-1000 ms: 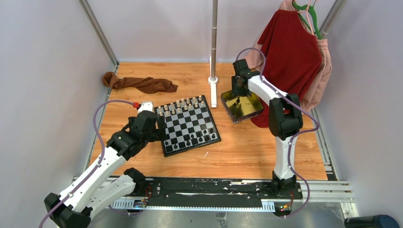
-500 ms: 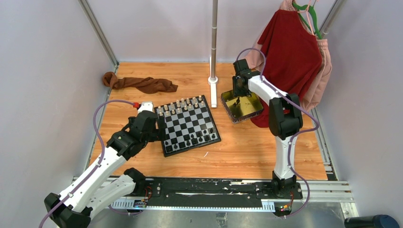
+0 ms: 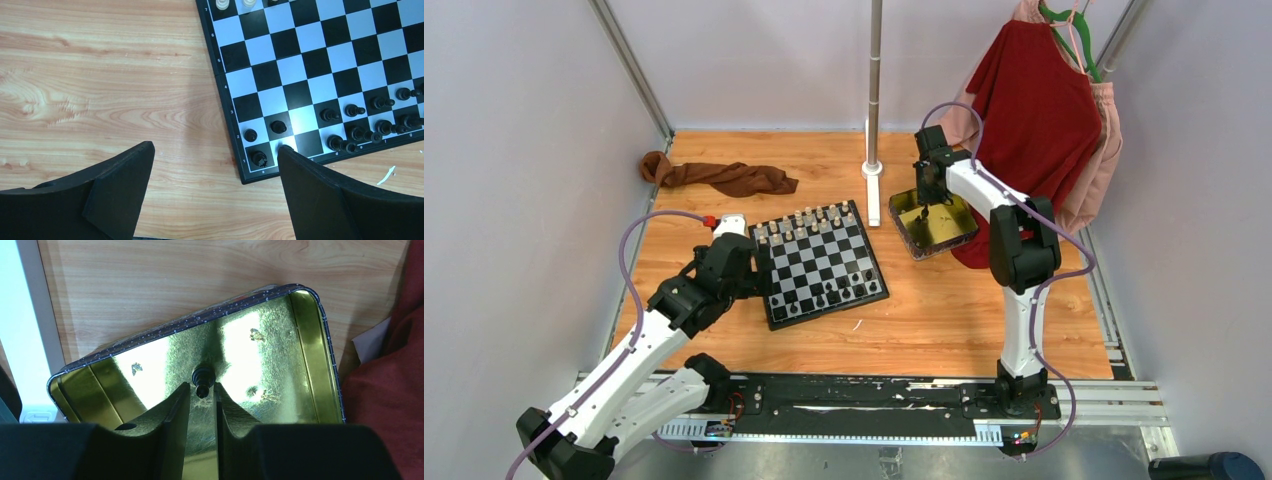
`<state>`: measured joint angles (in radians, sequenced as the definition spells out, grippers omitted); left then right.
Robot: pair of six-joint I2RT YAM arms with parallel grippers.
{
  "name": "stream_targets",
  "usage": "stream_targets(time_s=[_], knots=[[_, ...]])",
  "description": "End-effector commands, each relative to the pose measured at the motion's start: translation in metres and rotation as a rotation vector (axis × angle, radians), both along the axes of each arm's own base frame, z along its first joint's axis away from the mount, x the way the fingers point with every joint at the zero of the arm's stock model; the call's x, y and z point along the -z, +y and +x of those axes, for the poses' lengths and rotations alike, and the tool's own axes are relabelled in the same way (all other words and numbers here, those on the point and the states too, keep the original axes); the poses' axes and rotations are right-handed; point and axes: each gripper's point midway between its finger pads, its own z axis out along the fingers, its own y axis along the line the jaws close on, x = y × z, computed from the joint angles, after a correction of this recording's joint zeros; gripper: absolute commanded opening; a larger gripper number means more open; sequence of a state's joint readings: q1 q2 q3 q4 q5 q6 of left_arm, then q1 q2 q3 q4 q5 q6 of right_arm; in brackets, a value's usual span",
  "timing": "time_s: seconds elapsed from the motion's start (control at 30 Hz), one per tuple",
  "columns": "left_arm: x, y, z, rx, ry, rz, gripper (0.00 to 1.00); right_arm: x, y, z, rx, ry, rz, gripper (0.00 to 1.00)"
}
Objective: Set up the chess pieces on the board
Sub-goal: Pick up the chess piece from the storage box.
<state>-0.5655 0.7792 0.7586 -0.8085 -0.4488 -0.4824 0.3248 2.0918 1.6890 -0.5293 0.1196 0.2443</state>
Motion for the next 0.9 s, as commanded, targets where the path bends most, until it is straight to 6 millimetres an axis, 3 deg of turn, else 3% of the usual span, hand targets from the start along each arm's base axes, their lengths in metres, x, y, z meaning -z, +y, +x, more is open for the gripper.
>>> stream_targets(time_s=[0.0, 0.5, 0.87], knots=[[-0.001, 0.000, 0.001, -0.001, -0.019, -0.004, 1.00, 0.021, -0.008, -0.007, 0.022, 0.057, -0.004, 0.27], [-0.001, 0.000, 0.001, -0.003, -0.023, -0.007, 1.00, 0.026, -0.009, -0.013, 0.025, 0.075, -0.007, 0.14], [-0.004, 0.001, 0.001, -0.008, -0.039, -0.013, 1.00, 0.012, -0.012, -0.012, 0.016, 0.045, -0.018, 0.04]])
